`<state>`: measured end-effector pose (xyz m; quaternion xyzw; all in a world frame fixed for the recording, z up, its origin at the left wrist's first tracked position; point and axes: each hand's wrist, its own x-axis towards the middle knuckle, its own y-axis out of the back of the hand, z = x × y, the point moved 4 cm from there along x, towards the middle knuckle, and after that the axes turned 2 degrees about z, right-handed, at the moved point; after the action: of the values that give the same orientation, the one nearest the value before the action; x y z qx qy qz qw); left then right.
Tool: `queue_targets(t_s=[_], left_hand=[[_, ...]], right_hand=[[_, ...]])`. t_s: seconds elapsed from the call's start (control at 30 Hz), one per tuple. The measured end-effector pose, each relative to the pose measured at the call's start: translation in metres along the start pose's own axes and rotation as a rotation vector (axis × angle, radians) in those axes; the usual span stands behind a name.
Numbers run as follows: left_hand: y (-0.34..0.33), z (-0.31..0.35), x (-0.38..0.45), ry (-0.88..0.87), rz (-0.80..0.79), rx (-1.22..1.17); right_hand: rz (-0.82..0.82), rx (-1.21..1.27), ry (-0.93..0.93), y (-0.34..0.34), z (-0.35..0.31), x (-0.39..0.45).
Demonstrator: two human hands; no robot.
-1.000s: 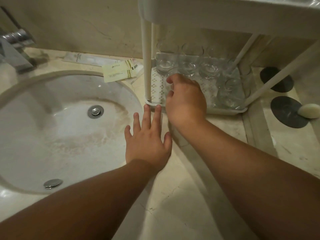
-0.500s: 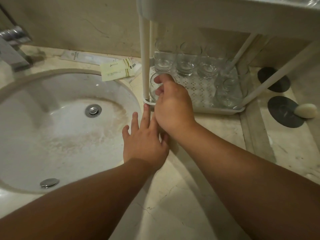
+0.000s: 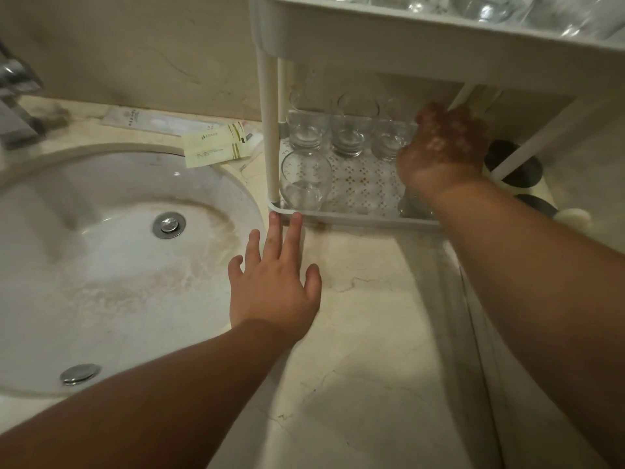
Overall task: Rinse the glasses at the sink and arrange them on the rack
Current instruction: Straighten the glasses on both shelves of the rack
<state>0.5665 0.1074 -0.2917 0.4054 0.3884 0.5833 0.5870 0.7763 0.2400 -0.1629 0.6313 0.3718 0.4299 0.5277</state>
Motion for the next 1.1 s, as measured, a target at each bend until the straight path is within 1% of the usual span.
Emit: queue_targets(t_s=[0.07, 0.13, 0.27, 0.37, 0.67, 0.77, 0.97, 1.1], left_hand=[[0.0, -0.001, 0.0, -0.002, 0.003, 0.004], [0.0, -0.001, 0.0, -0.001, 0.003, 0.006], [-0.001, 0.0, 0.0, -0.004, 0.003, 0.009], [-0.001, -0.001, 0.001, -0.004, 0.006, 0.008], [-0.001, -0.001, 0.001, -0.004, 0.0, -0.002], [-0.001, -0.001, 0.001, -0.005, -0.003, -0.003], [-0.001, 0.0, 0.001, -0.007, -0.001, -0.009], [-0.001, 0.0, 0.0, -0.007, -0.001, -0.006]], right_hand=[[-0.06, -0.079, -0.016, -0.006, 0.009, 0.006], [-0.085, -0.116, 0.004, -0.009, 0.013, 0.008], [-0.123, -0.105, 0.091, -0.013, 0.009, 0.013], [-0.155, -0.03, 0.074, -0.019, 0.008, 0.019], [-0.085, 0.064, 0.053, -0.027, 0.005, 0.025], [-0.09, 0.08, 0.041, -0.027, 0.005, 0.024], [-0.128, 0.212, 0.037, -0.023, 0.005, 0.02], [-0.152, 0.201, 0.07, -0.023, -0.001, 0.015]])
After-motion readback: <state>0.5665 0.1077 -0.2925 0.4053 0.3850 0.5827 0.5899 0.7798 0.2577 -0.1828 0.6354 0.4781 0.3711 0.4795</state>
